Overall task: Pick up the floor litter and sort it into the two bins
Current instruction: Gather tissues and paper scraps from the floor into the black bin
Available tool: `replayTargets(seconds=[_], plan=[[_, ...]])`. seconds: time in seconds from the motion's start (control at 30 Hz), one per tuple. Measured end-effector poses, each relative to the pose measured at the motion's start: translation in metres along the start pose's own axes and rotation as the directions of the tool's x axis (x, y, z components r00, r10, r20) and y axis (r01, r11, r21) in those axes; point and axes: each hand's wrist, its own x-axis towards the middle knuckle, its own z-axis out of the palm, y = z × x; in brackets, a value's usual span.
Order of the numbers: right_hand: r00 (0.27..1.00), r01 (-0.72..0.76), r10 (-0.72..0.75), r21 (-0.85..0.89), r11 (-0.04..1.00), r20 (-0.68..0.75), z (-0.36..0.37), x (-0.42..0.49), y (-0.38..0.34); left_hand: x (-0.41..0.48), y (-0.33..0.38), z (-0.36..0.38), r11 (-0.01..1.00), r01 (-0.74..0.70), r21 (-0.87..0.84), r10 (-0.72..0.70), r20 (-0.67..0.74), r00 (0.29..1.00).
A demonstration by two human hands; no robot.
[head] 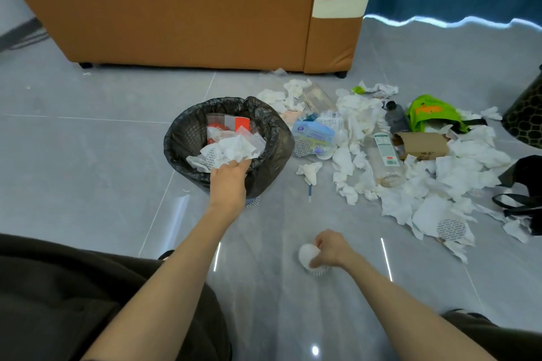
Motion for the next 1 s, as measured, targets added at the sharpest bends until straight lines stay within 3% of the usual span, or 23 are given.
replayTargets(seconds=[0.07, 0.13, 0.2, 0.33, 0.43, 0.53, 0.7, 0.87, 1.0], plan=[[0.988, 0.063, -0.023, 0.261, 0.963, -0.154, -0.035, 0.002, -0.025, -0.003, -0.005, -0.001, 1.0, 0.013, 0.01, -0.013, 0.001, 1.0], [0.963, 0.157, -0.008, 0.542, 0.826, -0.268, -0.072, 0.001, -0.053, -0.006, -0.009, -0.003, 0.999, 0.037, 0.001, -0.037, 0.005, 0.999], [0.943, 0.253, -0.008, 0.699, 0.669, -0.334, -0.102, -0.002, -0.08, -0.008, -0.012, -0.007, 0.998, 0.061, -0.006, -0.061, 0.022, 0.998], [0.928, 0.351, -0.079, 0.79, 0.503, -0.363, -0.131, -0.004, -0.131, -0.015, -0.019, -0.012, 0.994, 0.093, -0.052, -0.091, 0.043, 0.995], [0.941, 0.332, -0.211, 0.843, 0.423, -0.265, -0.13, -0.001, -0.159, -0.02, -0.025, -0.011, 0.996, 0.088, -0.027, -0.087, 0.034, 0.996], [0.952, 0.277, -0.219, 0.905, 0.322, -0.213, -0.125, 0.003, -0.165, -0.022, -0.033, -0.013, 0.993, 0.12, -0.006, -0.119, 0.032, 0.992], [0.977, 0.206, -0.121, 0.908, 0.365, -0.174, -0.112, 0.013, -0.133, -0.022, -0.037, -0.019, 0.981, 0.191, 0.021, -0.192, 0.022, 0.981], [0.992, 0.117, -0.001, 0.911, 0.397, -0.127, -0.095, 0.018, -0.09, -0.014, -0.033, -0.019, 0.98, 0.19, -0.061, -0.188, 0.048, 0.981], [0.995, 0.055, 0.056, 0.926, 0.374, -0.082, -0.08, 0.022, -0.077, -0.009, -0.045, -0.024, 0.966, 0.227, -0.122, -0.235, -0.063, 0.97]])
